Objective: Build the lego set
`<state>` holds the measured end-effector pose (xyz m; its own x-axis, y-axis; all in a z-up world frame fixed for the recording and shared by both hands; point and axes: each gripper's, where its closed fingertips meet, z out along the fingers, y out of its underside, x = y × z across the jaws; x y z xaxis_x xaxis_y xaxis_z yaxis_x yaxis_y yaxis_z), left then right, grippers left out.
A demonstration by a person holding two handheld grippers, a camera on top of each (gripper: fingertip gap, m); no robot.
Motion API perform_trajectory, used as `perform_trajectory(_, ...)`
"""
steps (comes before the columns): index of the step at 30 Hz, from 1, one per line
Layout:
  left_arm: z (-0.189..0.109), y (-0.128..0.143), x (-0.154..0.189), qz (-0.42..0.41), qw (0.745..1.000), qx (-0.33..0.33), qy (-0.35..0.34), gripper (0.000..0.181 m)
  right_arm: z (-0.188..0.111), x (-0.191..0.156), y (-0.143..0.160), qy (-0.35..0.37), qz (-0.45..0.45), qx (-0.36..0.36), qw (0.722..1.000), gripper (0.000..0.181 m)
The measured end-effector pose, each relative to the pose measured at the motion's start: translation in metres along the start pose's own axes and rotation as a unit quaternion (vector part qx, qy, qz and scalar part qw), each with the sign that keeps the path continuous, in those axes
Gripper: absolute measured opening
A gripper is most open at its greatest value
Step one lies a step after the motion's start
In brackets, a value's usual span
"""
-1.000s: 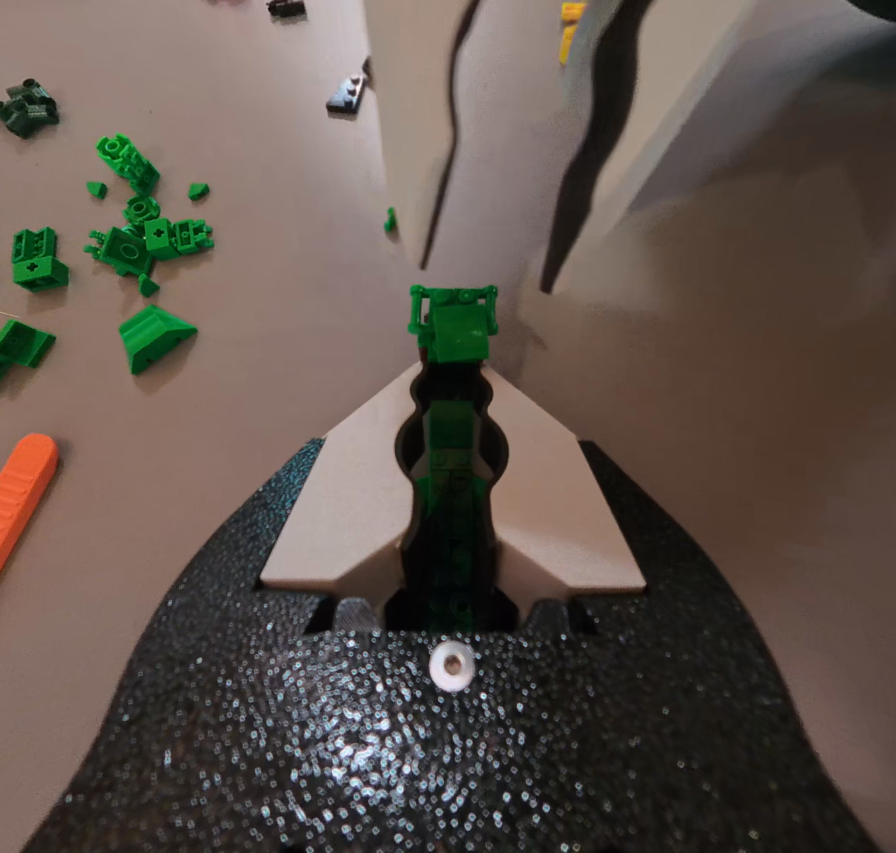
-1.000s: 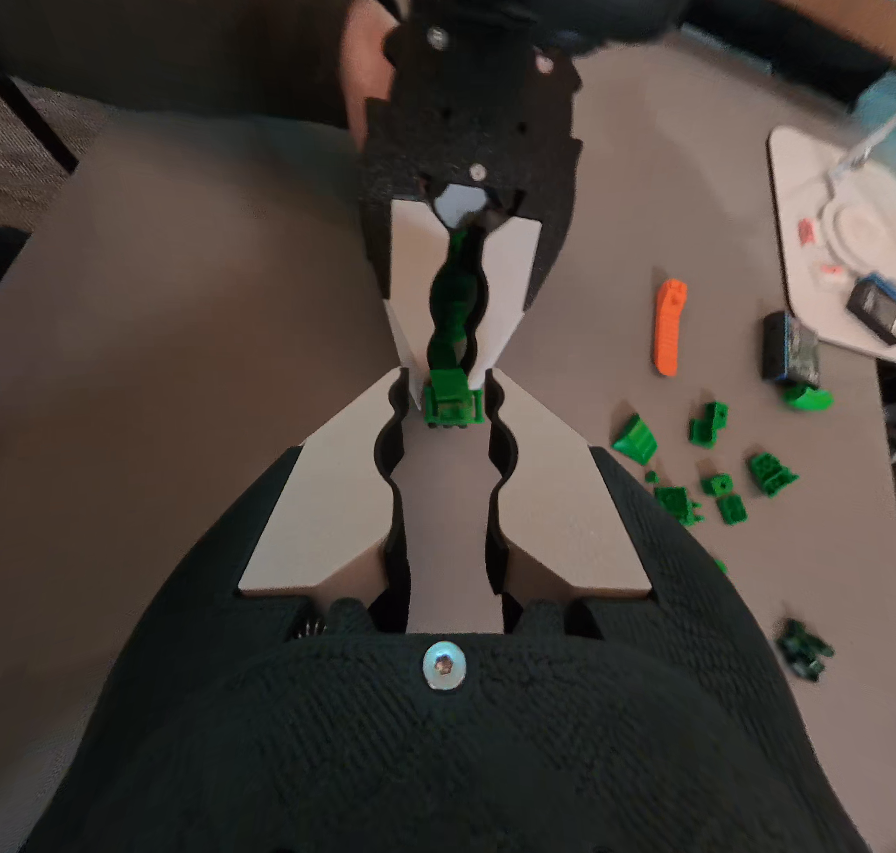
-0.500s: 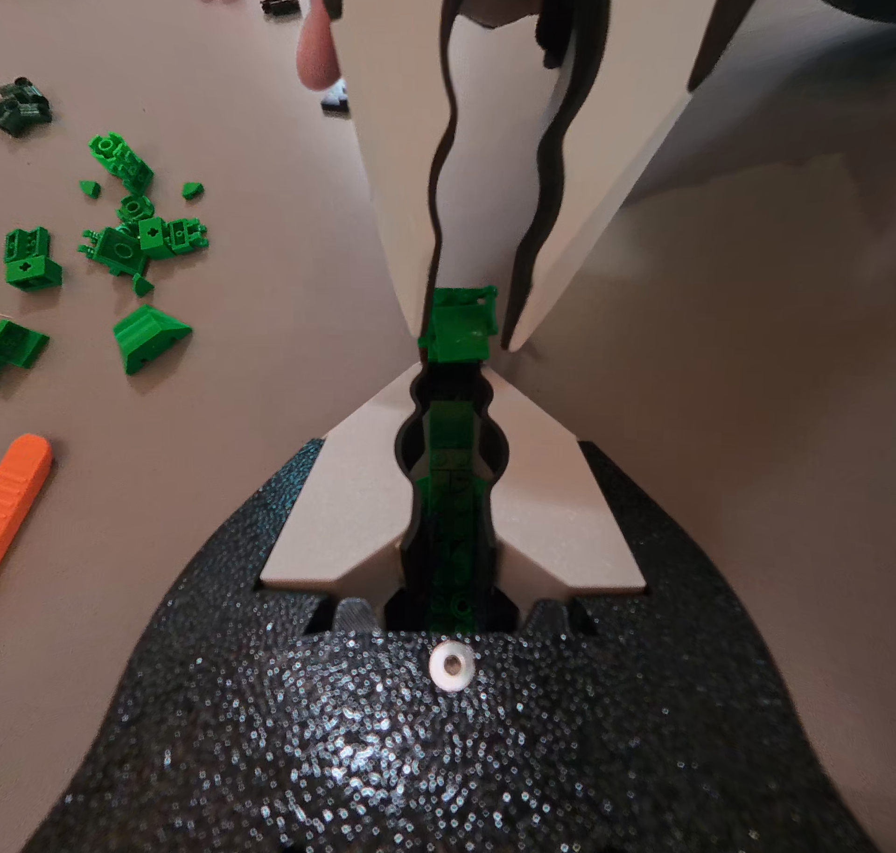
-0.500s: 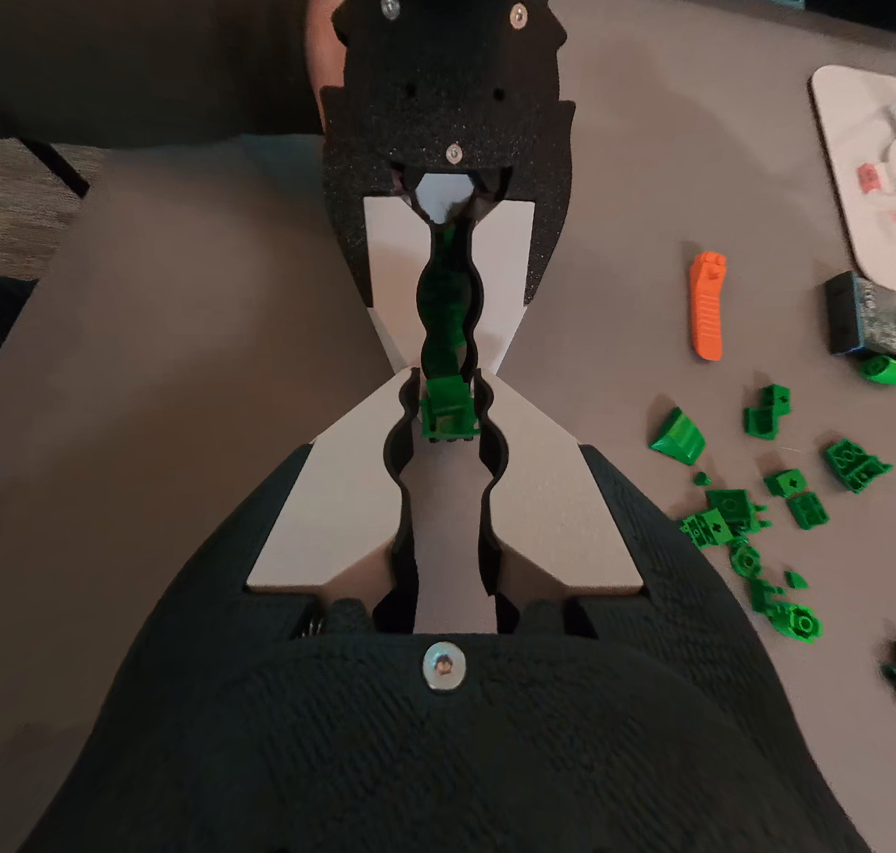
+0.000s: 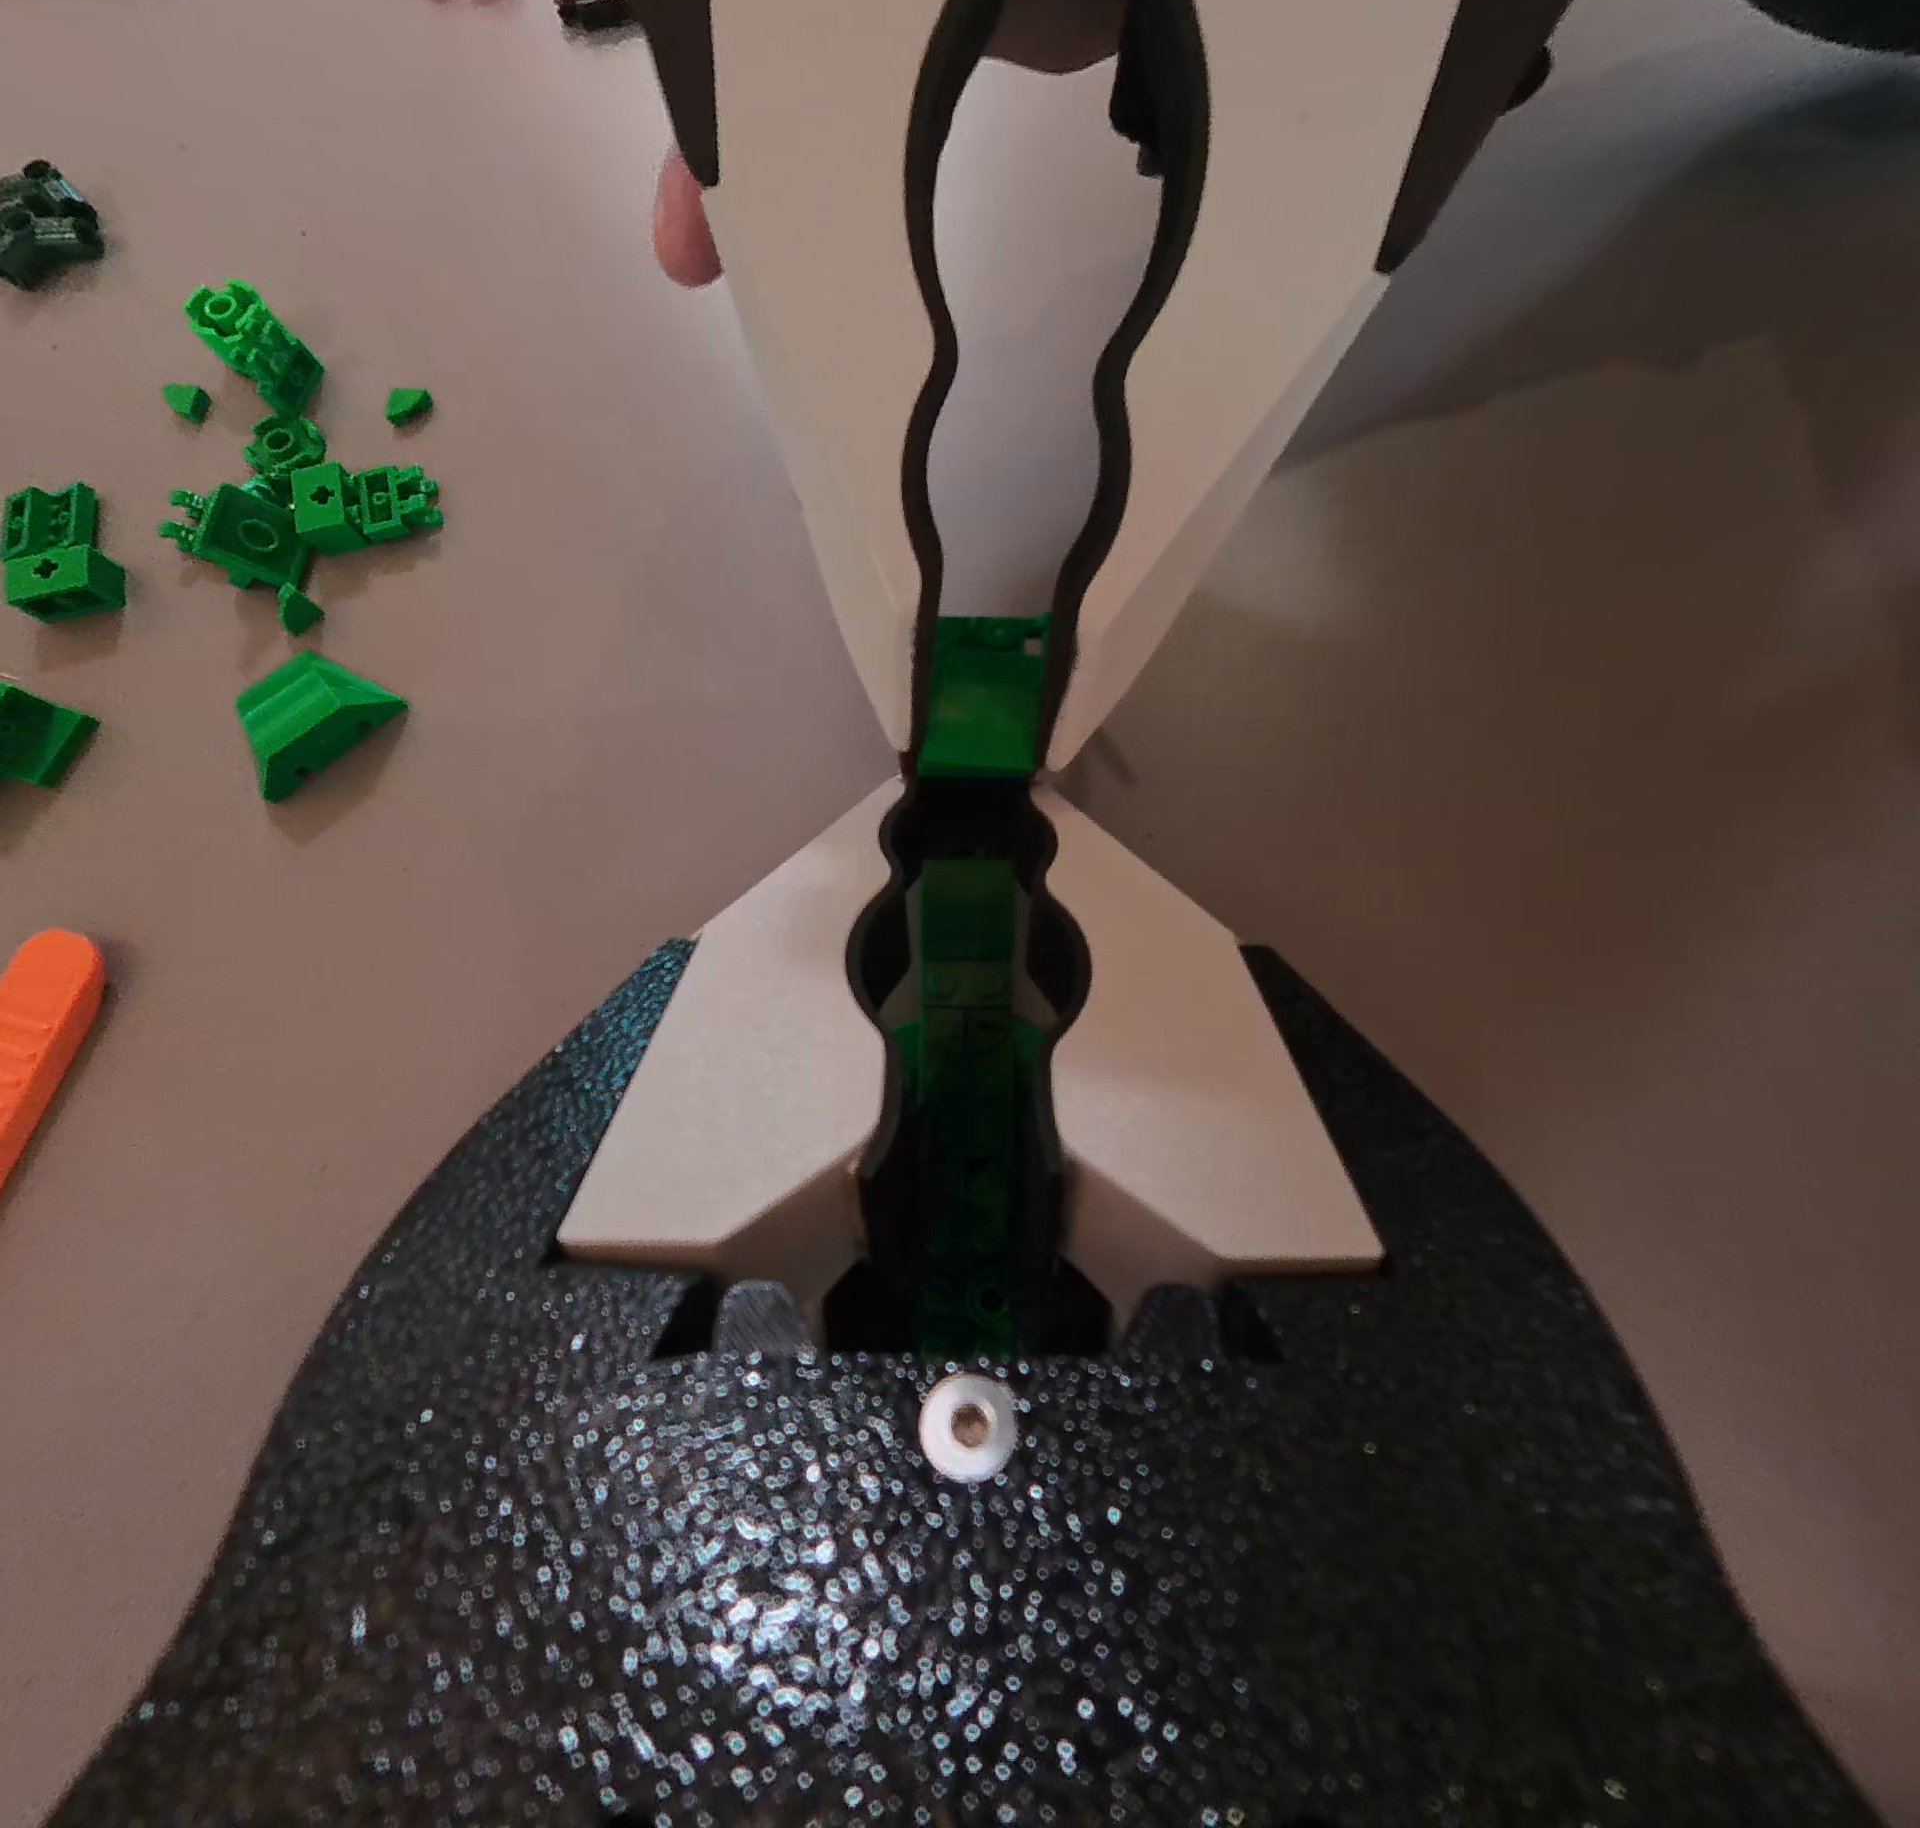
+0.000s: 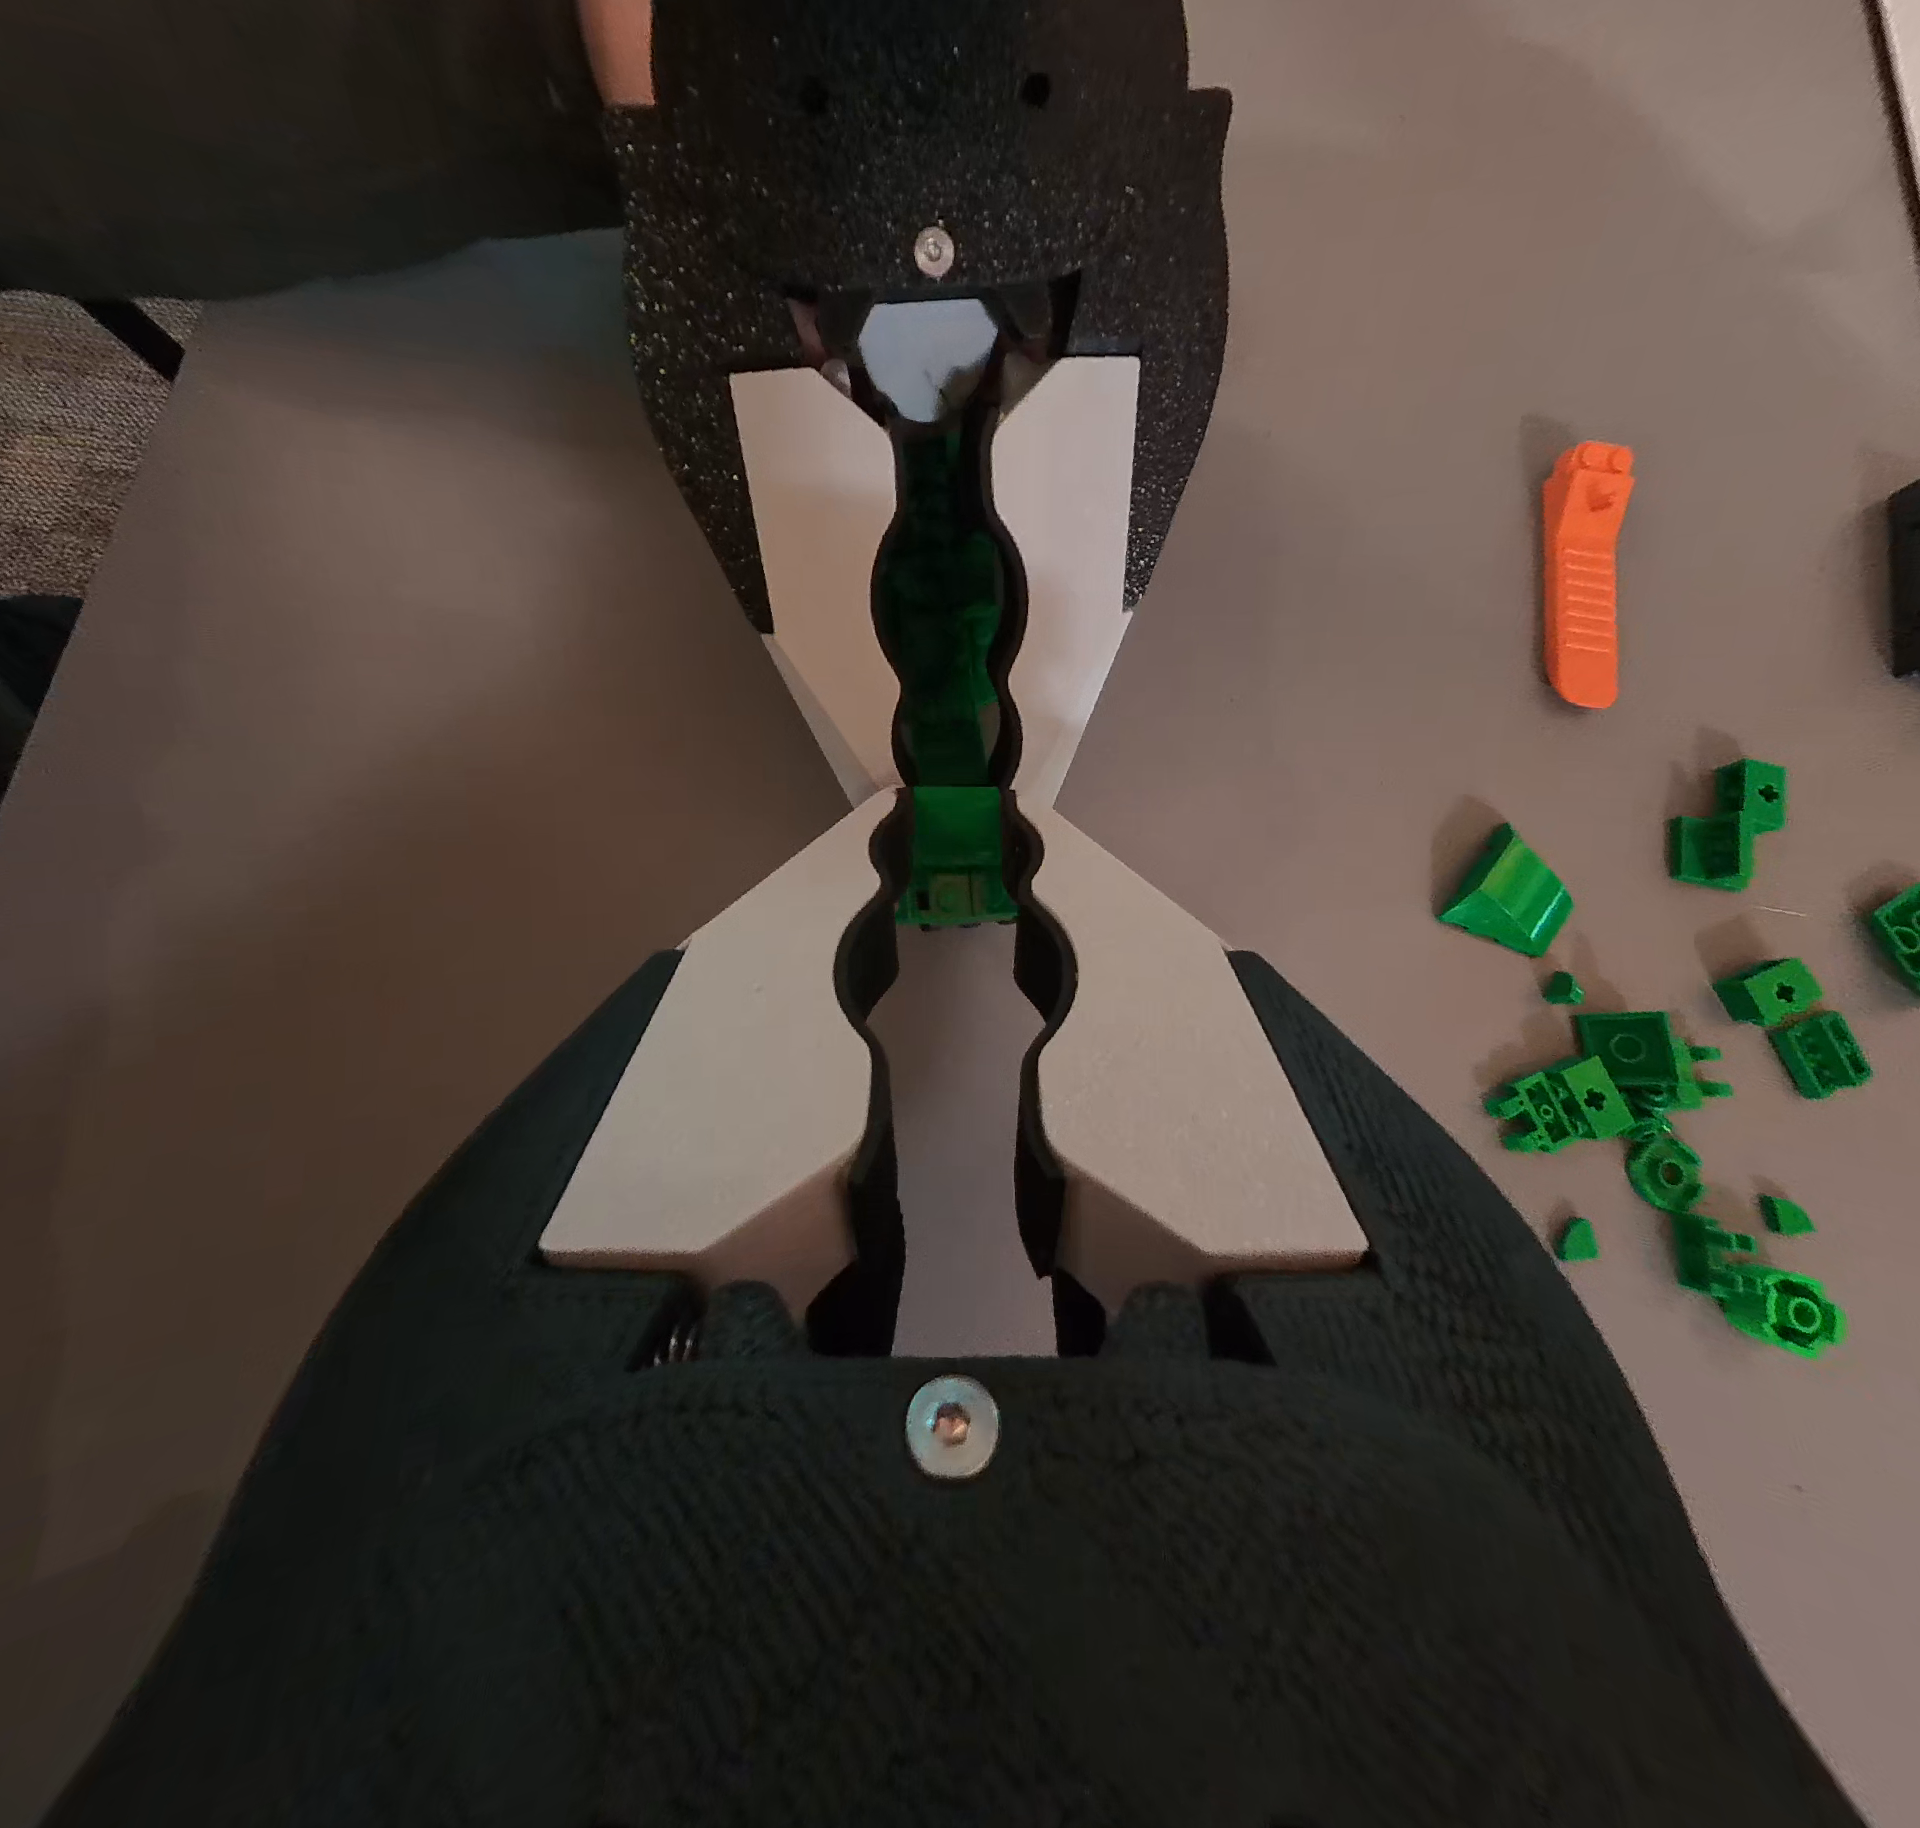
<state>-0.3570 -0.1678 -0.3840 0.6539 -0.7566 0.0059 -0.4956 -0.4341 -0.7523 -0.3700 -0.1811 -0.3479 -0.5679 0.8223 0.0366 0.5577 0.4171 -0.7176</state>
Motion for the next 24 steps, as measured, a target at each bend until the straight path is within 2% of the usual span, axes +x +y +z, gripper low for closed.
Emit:
perform_trajectory(15, 0.0000, 0.0000, 0.0009, 0.001, 1.000, 0.000, 0.003, 0.015, -0.0002, -0.0014, 0.0004, -0.010, 0.001, -0.004, 1.000, 0.014)
perform_trajectory(24, -0.0001, 0.0002, 0.0012, 0.000, 1.000, 0.000, 0.004, 0.015, -0.0026, -0.0020, -0.0007, -0.010, 0.002, 0.009, 1.000, 0.021)
